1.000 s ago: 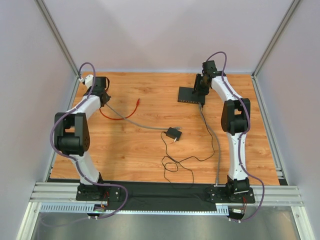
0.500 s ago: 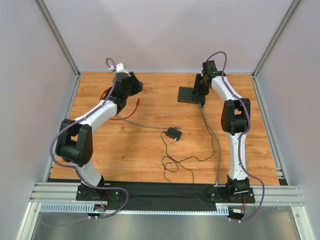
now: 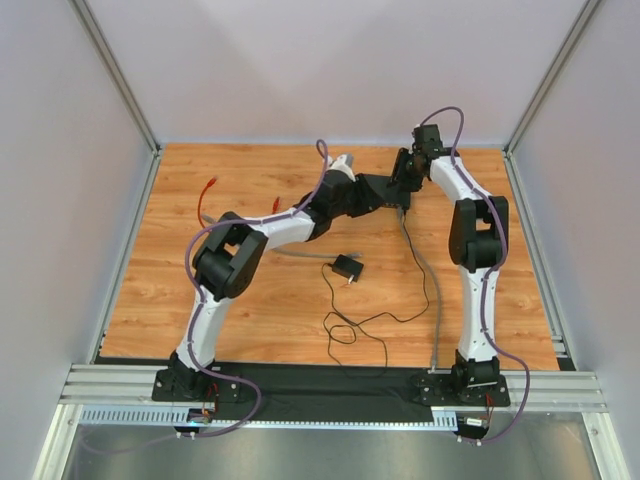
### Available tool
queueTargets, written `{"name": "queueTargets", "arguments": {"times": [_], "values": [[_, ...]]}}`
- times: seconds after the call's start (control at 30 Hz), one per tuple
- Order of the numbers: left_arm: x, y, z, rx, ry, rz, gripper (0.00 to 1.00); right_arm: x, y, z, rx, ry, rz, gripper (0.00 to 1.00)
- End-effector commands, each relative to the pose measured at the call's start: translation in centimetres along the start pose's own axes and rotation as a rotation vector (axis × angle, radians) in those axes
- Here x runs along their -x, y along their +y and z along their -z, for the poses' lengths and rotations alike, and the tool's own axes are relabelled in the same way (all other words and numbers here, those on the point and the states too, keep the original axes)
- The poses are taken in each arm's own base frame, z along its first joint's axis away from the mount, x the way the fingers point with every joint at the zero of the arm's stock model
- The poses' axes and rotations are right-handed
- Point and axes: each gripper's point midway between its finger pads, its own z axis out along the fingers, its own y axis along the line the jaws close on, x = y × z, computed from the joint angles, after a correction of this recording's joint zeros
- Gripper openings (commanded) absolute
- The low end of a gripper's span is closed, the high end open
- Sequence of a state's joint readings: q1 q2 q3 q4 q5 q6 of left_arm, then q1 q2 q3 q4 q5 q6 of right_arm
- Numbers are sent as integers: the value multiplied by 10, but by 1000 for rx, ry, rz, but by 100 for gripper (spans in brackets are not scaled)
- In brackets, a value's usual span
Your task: Pull the plug from the switch port
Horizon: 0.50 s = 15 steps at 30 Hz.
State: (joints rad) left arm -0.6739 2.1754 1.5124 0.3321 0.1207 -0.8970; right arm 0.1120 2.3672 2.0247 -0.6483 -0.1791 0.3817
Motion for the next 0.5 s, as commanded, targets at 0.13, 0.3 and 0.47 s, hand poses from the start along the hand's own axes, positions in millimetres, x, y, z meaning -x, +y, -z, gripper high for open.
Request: {"name": "queueTargets", "arguments": {"times": [0.13, 0.3, 0.47], "values": [[-6, -43, -24, -16, -56, 23, 43, -32, -55, -9, -135, 108, -54, 44], [-20, -27, -37, 62, -36, 67, 40, -33, -59, -9, -128, 108, -72, 44], [-34, -22, -54, 70, -10, 96, 38, -33, -57, -12, -122, 112, -71, 44]]}}
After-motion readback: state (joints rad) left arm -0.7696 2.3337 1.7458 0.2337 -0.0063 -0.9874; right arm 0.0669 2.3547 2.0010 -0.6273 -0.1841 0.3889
